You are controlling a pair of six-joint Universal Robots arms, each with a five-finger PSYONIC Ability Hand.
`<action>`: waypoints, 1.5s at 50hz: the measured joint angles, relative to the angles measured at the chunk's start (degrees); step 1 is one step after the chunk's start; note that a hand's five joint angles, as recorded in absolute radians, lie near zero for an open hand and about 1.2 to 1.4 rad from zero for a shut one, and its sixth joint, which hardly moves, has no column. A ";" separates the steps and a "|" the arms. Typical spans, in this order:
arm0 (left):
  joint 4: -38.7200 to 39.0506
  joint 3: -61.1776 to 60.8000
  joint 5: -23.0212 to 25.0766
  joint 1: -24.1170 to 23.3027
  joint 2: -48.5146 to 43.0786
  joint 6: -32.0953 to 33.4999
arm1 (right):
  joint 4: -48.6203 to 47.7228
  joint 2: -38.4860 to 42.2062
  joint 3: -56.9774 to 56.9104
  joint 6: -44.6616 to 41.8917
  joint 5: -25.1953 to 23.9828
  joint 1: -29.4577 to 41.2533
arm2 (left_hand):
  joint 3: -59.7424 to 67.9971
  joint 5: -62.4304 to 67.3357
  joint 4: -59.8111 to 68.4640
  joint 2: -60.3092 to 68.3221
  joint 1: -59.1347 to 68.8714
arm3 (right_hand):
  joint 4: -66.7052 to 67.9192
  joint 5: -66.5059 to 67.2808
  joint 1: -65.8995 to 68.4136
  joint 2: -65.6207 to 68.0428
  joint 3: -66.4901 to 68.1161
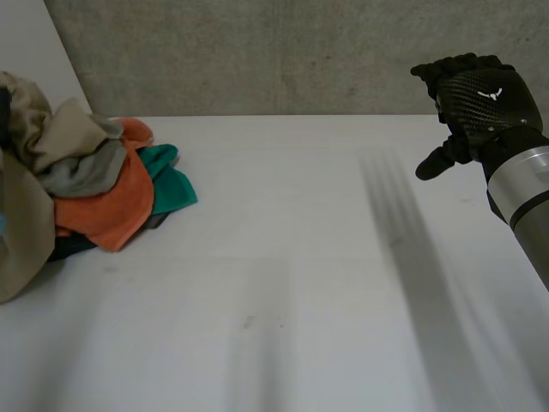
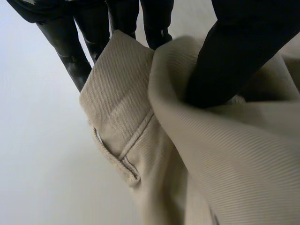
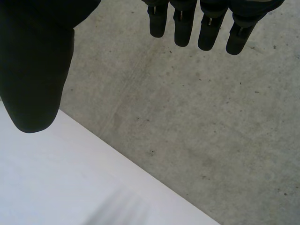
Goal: Fold the laundry.
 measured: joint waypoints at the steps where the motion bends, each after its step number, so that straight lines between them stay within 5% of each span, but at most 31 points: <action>1: 0.01 0.05 -0.44 -1.15 1.60 -0.72 | -0.03 -0.02 -0.01 -0.14 0.00 -0.02 | 0.00 0.00 0.00 0.07 0.00 | 0.00 0.00 0.00 0.00 0.00; 8: -0.53 0.79 -2.03 -10.77 11.58 -7.66 | -0.12 -0.18 -0.32 -0.50 0.00 -0.26 | 0.84 0.00 0.78 0.38 0.00 | 0.00 0.00 0.00 0.00 0.00; 16: -3.88 1.77 -0.04 -28.00 17.91 -17.42 | -0.21 -1.16 -0.93 -0.40 -0.06 -0.88 | 1.57 1.20 1.43 0.67 0.00 | 0.00 0.00 0.00 0.00 0.00; 24: -5.61 1.22 4.19 -41.10 9.71 -21.88 | -0.20 -1.71 -1.16 -0.43 -0.09 -1.22 | 1.57 1.20 1.55 0.67 0.00 | 0.00 0.00 0.00 0.04 0.00; 29: -6.35 1.95 4.81 -45.41 0.28 -21.39 | 0.06 -1.70 -1.22 -0.46 -0.09 -2.25 | 1.57 1.20 1.56 0.67 0.00 | 0.00 0.00 0.00 0.04 0.00; 37: -7.89 3.94 3.90 -46.52 -6.16 -20.13 | 0.43 -1.54 -1.53 -0.62 -0.51 -3.81 | 1.57 1.20 1.56 0.67 -0.01 | 0.00 0.00 0.00 0.04 0.00; 41: -9.17 3.78 3.16 -46.52 -5.93 -20.10 | 1.53 -1.20 -1.70 -1.83 -1.52 -3.76 | -23.77 -21.84 -26.02 -26.26 -28.44 | 0.00 0.02 0.00 0.04 0.00; 42: -9.69 3.52 2.74 -46.50 -5.33 -20.12 | 1.97 -1.12 -1.75 -2.29 -1.83 -3.70 | -37.60 -35.80 -40.22 -41.36 -43.59 | 0.00 0.00 0.00 0.04 0.00; 44: -11.00 2.65 1.49 -46.37 -3.52 -20.20 | 3.66 -0.88 -2.01 -3.95 -2.88 -3.53 | -49.01 -47.22 -52.25 -51.86 -50.90 | 0.00 0.00 0.00 0.04 0.00; 53: -16.81 -5.55 -7.04 -45.39 9.79 -23.15 | 14.68 1.21 -4.99 -12.87 -8.77 -3.28 | -51.26 -49.10 -55.34 -54.89 -50.95 | 0.00 0.00 0.00 0.04 0.00; 59: -18.16 -16.15 -10.94 -42.51 18.98 -30.65 | 21.35 4.74 -7.79 -18.02 -14.61 -3.25 | -51.26 -49.10 -55.34 -54.89 -50.95 | 0.00 0.00 0.00 0.04 0.00; 67: -20.04 -26.60 -11.03 -38.20 21.50 -43.06 | 23.52 15.77 -14.79 -20.42 -19.81 -0.67 | -51.26 -49.10 -55.34 -54.89 -50.95 | 0.00 0.00 0.00 0.04 0.00; 75: -22.10 -26.44 -8.19 -38.77 16.86 -48.38 | 21.01 26.70 -21.39 -27.18 -18.51 1.79 | -51.85 -49.10 -55.34 -54.89 -50.95 | 0.00 0.00 0.00 0.04 0.00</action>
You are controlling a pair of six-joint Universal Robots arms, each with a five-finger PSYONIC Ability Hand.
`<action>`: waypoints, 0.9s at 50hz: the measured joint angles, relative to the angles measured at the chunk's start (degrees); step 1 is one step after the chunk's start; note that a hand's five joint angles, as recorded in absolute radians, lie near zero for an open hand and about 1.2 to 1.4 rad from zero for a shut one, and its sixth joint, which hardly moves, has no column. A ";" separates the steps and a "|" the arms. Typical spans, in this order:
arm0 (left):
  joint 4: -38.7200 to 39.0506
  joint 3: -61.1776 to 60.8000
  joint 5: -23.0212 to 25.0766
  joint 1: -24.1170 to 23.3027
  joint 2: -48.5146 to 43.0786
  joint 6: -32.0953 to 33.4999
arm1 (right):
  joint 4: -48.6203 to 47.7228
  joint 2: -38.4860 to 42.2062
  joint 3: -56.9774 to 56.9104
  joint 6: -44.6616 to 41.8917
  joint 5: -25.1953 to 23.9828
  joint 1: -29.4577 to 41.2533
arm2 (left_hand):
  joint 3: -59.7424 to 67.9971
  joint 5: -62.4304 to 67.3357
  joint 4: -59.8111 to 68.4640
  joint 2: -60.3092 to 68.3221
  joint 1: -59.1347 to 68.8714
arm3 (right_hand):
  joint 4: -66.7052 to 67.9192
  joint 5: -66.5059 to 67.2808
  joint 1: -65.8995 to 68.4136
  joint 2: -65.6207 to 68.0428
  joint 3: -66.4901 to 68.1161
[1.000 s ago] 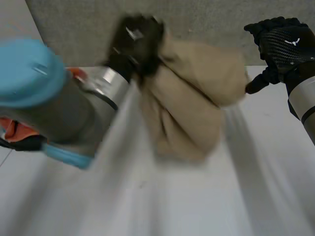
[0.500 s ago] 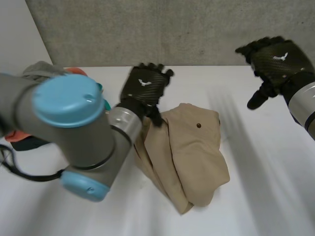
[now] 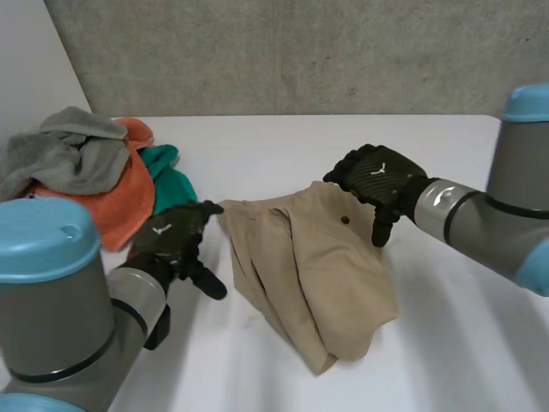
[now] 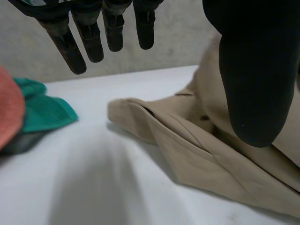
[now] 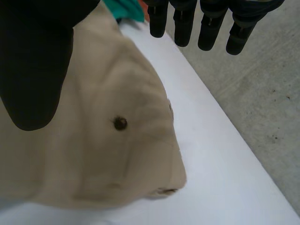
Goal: Fold the laundry.
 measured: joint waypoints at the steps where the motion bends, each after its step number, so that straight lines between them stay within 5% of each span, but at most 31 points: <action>1: 0.07 0.61 0.33 -0.47 -0.73 -0.16 | -0.67 1.02 -0.71 -1.34 0.52 0.08 | 0.00 0.00 0.00 0.00 0.00 | 0.00 0.00 0.00 0.00 0.00; 8: 2.97 5.16 0.81 -4.50 -5.01 -0.16 | -6.23 7.13 -4.96 -9.60 2.38 -0.13 | 0.00 0.00 0.00 0.00 0.00 | 0.00 0.00 0.00 0.00 0.00; 18: 10.07 10.80 -0.91 -8.17 -10.45 0.40 | -10.67 16.27 -10.32 -9.11 -3.74 -0.31 | 1.08 1.24 1.57 1.38 1.20 | 0.00 0.00 0.00 0.00 0.00; 24: 10.06 16.98 -1.70 -10.54 -17.55 0.59 | -15.24 20.15 -11.35 -4.83 -6.26 0.07 | 38.17 36.67 38.07 38.80 39.89 | 5.91 5.46 4.72 5.74 5.84; 28: 9.52 19.74 -3.03 -10.99 -19.90 0.72 | -17.30 20.58 -11.40 -1.89 -6.26 0.06 | 52.14 51.33 55.15 54.10 49.01 | 41.47 39.36 40.05 42.57 41.53; 31: 9.31 20.59 -4.36 -10.76 -19.06 0.80 | -17.77 18.63 -10.85 -0.38 -5.67 -0.18 | 52.50 51.33 55.79 54.49 49.01 | 54.30 52.09 51.31 54.83 54.23; 38: 8.86 20.41 -5.96 -7.36 -8.96 1.78 | -14.96 6.24 -6.44 0.97 -0.83 -2.86 | 52.49 51.33 56.11 54.51 49.01 | 56.16 52.54 51.34 55.41 55.73; 45: 7.79 20.44 -1.48 -3.08 -0.41 4.53 | -1.82 -7.51 -4.31 1.92 4.00 -5.27 | 54.95 53.66 56.11 55.57 49.01 | 56.85 53.84 51.34 55.78 56.23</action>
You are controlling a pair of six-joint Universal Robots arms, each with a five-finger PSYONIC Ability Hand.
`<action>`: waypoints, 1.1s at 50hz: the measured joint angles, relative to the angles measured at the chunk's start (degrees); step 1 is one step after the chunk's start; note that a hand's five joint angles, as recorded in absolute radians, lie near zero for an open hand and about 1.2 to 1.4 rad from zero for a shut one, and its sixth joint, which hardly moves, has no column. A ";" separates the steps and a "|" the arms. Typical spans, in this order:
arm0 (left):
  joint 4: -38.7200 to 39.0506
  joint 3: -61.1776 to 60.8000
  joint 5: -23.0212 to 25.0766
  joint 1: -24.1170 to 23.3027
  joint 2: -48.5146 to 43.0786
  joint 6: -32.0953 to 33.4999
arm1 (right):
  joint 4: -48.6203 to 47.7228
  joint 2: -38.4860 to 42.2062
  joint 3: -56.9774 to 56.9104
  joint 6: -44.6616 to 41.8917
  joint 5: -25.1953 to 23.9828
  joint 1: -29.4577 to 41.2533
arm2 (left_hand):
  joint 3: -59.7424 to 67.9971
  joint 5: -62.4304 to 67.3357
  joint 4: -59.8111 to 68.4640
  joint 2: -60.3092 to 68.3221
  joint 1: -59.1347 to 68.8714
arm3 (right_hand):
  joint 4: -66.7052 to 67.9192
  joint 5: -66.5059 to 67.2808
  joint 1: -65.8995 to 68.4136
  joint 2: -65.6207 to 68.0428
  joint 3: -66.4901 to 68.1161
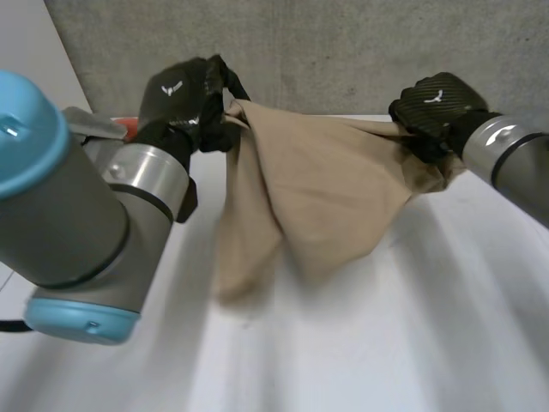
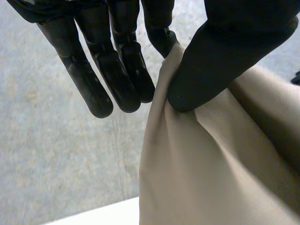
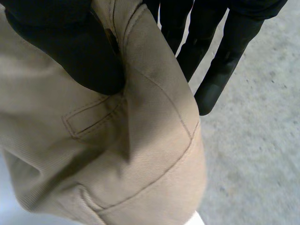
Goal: Fold the laundry.
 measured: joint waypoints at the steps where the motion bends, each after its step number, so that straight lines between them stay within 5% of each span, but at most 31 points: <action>1: -0.25 0.16 1.17 0.48 0.42 0.40 | 1.74 -1.18 0.12 0.68 0.33 0.05 | 0.00 0.00 0.00 0.00 0.00 | 0.00 0.15 0.00 0.00 0.08; 6: -1.06 1.90 5.64 2.65 -4.01 1.78 | 5.74 -1.96 0.91 7.93 1.36 3.13 | 0.00 0.70 0.02 0.20 1.81 | 0.03 1.03 0.00 0.00 0.24; 14: -1.84 9.49 7.25 6.50 -21.78 7.17 | 3.25 8.86 1.32 16.15 9.56 10.69 | -2.08 -1.15 -2.19 -1.99 0.75 | -9.05 -7.02 -4.85 -8.62 -8.63; 17: -2.11 11.24 7.26 6.83 -25.52 10.67 | 1.63 12.11 1.43 16.67 13.39 13.09 | -31.92 -29.76 -32.06 -32.55 -27.21 | -35.25 -34.01 -31.57 -35.69 -34.64; 25: -2.95 7.03 6.64 5.29 -17.37 13.88 | -0.70 7.99 4.72 16.37 15.63 13.93 | -47.10 -45.75 -48.30 -47.46 -40.21 | -49.45 -48.42 -43.11 -46.76 -48.15; 33: -3.41 -7.31 6.35 4.75 0.52 14.08 | -0.47 -5.40 13.21 10.65 10.92 8.55 | -48.57 -48.24 -49.66 -48.97 -42.45 | -46.95 -44.49 -41.96 -46.46 -46.25; 40: -3.48 -23.89 6.37 4.85 11.02 14.04 | -0.12 -12.62 26.35 -6.59 3.36 1.51 | -47.54 -46.72 -48.50 -47.88 -41.89 | -35.30 -32.98 -31.10 -34.70 -34.84; 46: -3.47 -33.95 6.59 4.78 12.97 14.15 | -1.16 -13.23 35.39 -15.21 -0.35 -1.73 | -35.04 -33.73 -35.41 -35.35 -29.33 | -32.24 -30.04 -28.47 -31.78 -31.78; 55: -2.09 -37.11 6.99 5.08 6.96 14.52 | -10.44 -8.18 39.05 -15.28 -6.99 -2.05 | -39.79 -39.58 -41.08 -40.48 -34.66 | -34.96 -33.50 -30.12 -33.75 -34.28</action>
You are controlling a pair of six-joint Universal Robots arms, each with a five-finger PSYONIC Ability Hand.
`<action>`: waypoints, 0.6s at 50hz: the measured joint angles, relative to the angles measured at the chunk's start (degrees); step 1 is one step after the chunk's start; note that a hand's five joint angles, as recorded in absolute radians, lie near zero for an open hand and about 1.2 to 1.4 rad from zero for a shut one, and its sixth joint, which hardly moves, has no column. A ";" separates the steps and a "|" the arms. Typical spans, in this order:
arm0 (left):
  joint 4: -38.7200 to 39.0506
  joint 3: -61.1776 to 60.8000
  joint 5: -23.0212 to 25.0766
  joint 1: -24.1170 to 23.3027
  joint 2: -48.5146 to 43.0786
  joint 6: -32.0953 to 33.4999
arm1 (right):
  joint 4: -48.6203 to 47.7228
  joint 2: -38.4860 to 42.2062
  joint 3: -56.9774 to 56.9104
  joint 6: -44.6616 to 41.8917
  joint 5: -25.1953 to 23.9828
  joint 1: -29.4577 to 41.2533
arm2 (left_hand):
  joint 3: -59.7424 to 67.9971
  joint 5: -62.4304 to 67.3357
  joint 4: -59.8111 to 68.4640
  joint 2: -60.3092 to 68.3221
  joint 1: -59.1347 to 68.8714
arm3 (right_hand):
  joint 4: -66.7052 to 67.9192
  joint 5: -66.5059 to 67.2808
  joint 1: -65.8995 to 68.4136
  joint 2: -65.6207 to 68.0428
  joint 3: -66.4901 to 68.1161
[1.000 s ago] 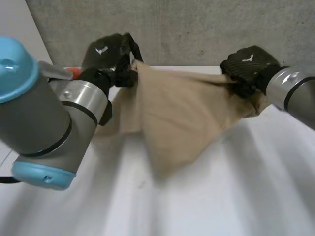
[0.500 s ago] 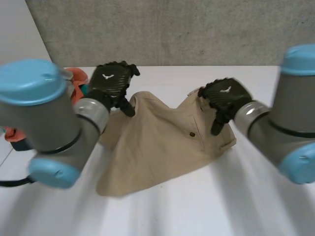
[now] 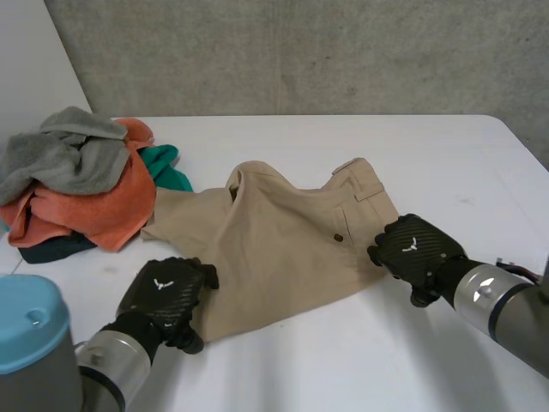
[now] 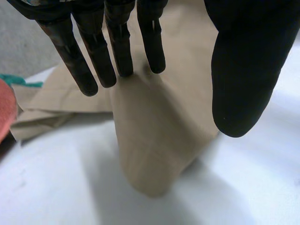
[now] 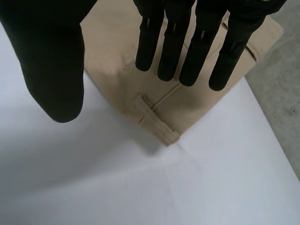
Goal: Fold the laundry.
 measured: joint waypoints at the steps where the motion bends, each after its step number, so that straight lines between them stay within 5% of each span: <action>1: 0.00 0.00 0.00 0.00 0.00 0.00 | 0.00 0.00 0.00 0.00 0.00 0.00 | 0.00 0.00 0.00 0.00 0.00 | 0.00 0.00 0.00 0.00 0.00; 14: 9.12 5.02 -0.24 1.39 -11.12 7.26 | -17.14 15.21 -5.31 0.51 -1.19 0.83 | -2.43 -2.45 -2.47 -1.91 -1.93 | -3.27 -4.10 -2.17 -2.70 -2.95; 19: 11.25 6.84 -0.26 1.35 -14.20 12.07 | -19.71 19.55 -8.80 0.54 -0.91 0.88 | 7.31 8.26 8.10 7.62 8.71 | -2.52 -2.46 -1.70 -2.19 -2.34; 22: 12.68 7.97 -0.26 1.33 -15.73 14.21 | -20.89 21.39 -10.57 0.60 -0.77 0.91 | 19.65 20.31 20.52 20.20 21.48 | 4.82 5.47 4.67 4.58 4.75; 24: 14.23 9.02 -0.28 1.33 -16.69 15.51 | -22.29 22.89 -12.34 0.91 -0.47 0.93 | 35.53 36.47 36.99 36.53 35.19 | 23.43 23.75 21.74 24.57 23.28; 30: 17.14 13.17 -1.04 1.14 -15.49 16.49 | -24.54 23.26 -16.09 3.52 2.77 0.92 | 39.20 39.74 41.05 40.42 36.23 | 34.59 33.95 28.30 32.82 34.12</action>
